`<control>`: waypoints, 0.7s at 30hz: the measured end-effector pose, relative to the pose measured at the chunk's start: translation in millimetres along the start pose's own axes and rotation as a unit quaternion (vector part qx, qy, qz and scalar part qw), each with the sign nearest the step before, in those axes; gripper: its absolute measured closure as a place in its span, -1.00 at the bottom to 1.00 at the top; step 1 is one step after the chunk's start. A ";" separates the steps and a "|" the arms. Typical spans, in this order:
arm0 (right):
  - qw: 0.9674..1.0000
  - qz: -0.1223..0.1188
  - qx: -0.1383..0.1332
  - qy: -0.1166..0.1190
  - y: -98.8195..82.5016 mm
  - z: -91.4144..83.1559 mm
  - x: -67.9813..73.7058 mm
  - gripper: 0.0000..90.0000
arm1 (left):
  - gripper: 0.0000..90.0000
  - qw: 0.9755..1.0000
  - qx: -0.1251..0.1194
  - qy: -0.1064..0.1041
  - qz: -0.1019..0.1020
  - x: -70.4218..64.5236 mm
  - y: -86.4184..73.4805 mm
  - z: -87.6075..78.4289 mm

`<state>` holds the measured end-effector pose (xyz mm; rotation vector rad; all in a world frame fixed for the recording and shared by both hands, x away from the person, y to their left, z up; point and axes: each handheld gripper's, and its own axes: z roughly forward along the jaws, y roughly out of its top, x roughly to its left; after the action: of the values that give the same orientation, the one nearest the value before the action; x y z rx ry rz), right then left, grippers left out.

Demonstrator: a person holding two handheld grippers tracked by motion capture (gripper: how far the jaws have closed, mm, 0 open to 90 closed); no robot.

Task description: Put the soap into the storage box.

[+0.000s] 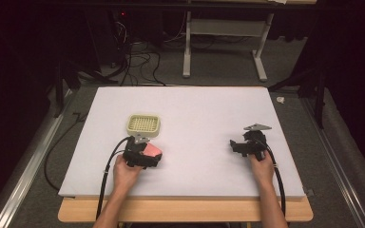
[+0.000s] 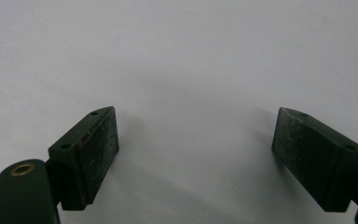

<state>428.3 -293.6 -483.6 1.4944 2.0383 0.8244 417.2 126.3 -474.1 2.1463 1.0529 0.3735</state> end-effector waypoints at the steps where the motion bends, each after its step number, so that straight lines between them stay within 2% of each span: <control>1: 1.000 0.000 0.000 0.000 0.0 0.0 0.0 -0.66 | -0.69 1.000 -0.001 0.001 -0.001 0.1 0.1 -0.8; 6: 1.000 0.000 0.000 0.000 0.0 0.0 0.0 -0.66 | -0.69 1.000 -0.010 0.001 -0.006 1.4 1.8 -6.8; 14: 1.000 0.000 0.000 0.001 0.0 -0.1 0.2 -0.66 | -0.69 0.999 -0.024 -0.001 -0.026 6.4 2.7 -19.0; 21: 1.000 -0.001 0.000 0.001 0.0 -0.1 0.2 -0.65 | -0.69 0.999 -0.032 0.004 -0.031 10.4 2.8 -28.2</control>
<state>428.2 -293.5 -483.5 1.4917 2.0408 0.8255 410.5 146.5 -452.6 2.0520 1.0948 0.3807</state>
